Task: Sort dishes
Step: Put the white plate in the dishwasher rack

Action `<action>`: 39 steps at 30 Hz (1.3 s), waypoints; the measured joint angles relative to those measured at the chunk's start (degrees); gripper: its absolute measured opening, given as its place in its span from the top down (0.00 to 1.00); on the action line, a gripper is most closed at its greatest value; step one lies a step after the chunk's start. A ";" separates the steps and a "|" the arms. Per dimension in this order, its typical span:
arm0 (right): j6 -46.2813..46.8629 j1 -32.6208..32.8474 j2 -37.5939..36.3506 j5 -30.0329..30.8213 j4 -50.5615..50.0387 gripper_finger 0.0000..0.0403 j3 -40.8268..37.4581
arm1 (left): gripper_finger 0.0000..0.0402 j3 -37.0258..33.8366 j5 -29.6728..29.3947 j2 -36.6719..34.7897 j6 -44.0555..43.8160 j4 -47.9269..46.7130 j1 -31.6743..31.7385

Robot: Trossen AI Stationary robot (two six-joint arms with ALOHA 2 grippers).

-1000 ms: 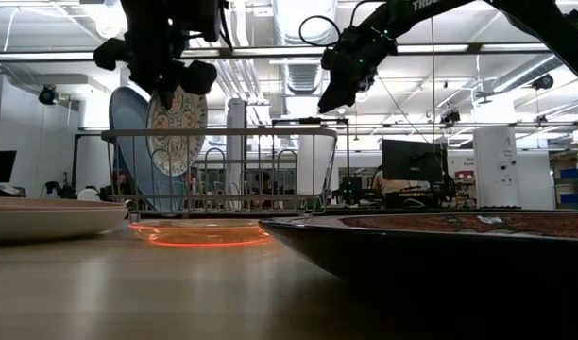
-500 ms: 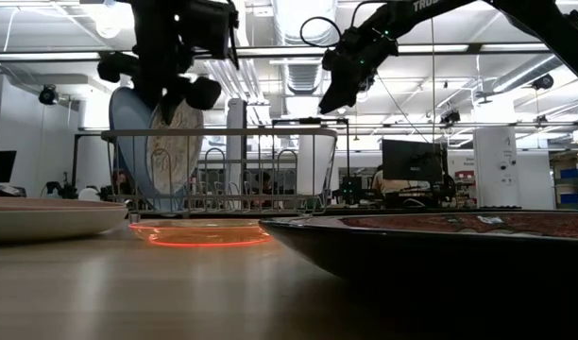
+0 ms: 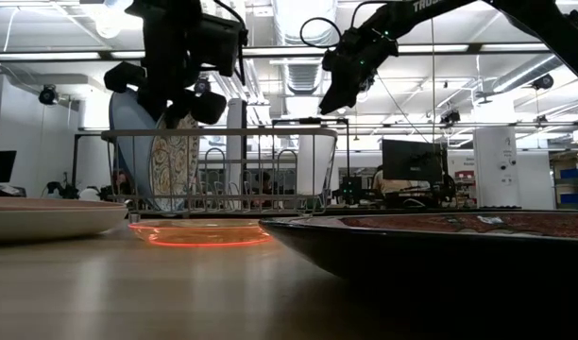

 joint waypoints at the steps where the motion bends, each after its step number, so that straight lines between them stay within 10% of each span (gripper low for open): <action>1: 0.00 0.00 0.00 0.00 -0.02 0.51 0.00 | 0.88 0.00 -0.06 0.00 0.02 0.04 0.00; 19: -0.02 0.00 0.00 -0.02 -0.07 0.51 0.00 | 0.68 3.40 2.14 -0.31 2.44 -3.02 0.11; 39: 4.48 0.33 -6.91 0.10 -10.64 0.51 -1.18 | 0.64 21.21 -0.97 -0.37 24.14 -13.14 -0.71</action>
